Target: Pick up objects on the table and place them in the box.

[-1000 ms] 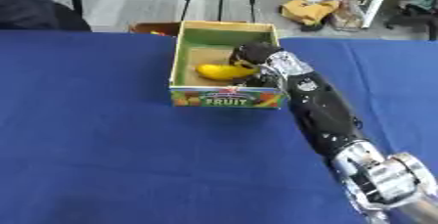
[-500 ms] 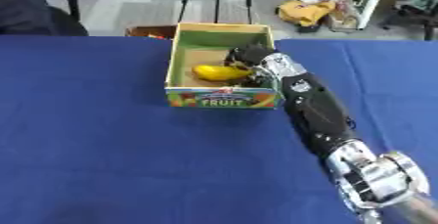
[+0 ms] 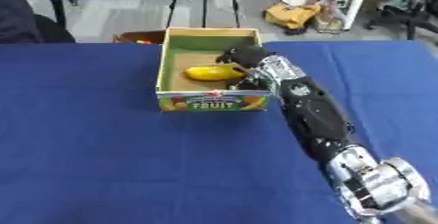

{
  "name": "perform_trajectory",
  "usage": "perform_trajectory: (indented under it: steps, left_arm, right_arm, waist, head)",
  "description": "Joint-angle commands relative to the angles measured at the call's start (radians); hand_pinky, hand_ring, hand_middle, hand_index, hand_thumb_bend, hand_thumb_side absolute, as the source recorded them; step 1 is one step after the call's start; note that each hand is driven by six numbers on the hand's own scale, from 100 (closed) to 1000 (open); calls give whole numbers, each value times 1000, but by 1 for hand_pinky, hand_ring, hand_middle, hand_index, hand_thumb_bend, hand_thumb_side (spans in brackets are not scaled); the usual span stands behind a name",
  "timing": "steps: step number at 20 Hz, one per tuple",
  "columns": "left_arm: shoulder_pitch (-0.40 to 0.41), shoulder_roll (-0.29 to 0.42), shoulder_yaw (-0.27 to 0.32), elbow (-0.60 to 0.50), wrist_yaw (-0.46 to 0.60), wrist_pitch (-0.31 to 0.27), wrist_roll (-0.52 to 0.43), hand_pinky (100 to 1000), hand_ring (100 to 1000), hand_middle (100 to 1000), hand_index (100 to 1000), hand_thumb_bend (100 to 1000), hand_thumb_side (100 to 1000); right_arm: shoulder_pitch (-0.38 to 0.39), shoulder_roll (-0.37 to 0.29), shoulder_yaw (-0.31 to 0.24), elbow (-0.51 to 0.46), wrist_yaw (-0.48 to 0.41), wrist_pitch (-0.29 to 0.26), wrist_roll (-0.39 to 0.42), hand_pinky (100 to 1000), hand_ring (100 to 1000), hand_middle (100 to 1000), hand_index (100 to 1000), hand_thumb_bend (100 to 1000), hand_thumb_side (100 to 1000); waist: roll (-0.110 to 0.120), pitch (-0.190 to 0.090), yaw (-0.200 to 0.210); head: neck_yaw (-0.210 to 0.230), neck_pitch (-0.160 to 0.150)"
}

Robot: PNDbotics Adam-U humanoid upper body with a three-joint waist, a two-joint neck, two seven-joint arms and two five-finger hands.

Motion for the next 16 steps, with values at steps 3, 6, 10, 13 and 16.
perform_trajectory:
  steps: [3, 6, 10, 13, 16]
  left_arm:
    - [5, 33, 20, -17, -7, -2, 12, 546, 557, 572, 725, 563, 814]
    - [12, 39, 25, -12, -12, -4, 18, 546, 557, 572, 724, 563, 815]
    - [20, 41, 29, -6, -16, -8, 24, 546, 556, 571, 724, 562, 816]
    - [24, 40, 33, -2, -19, -11, 29, 546, 556, 571, 724, 561, 816]
    - [26, 39, 37, 0, -21, -12, 33, 547, 557, 572, 724, 560, 817]
  right_arm:
    - [-11, -106, 3, -143, -199, -13, 43, 740, 845, 811, 957, 100, 222]
    - [12, -163, 16, -241, -295, -24, 50, 744, 843, 811, 957, 100, 217]
    - [79, -242, 26, -377, -390, -25, 31, 739, 840, 808, 950, 100, 184]
    - [167, -294, 22, -505, -465, -15, 12, 734, 838, 805, 941, 100, 166]
    - [270, -318, -3, -635, -538, 14, -11, 713, 828, 790, 907, 100, 104]
  waist:
    - [-8, -34, -42]
    - [-16, -40, -84]
    - [-18, -39, -139]
    - [-15, -35, -178]
    - [-8, -30, -212]
  head:
    - [47, 11]
    - [75, 16]
    - [104, 14]
    - [126, 10]
    - [148, 9]
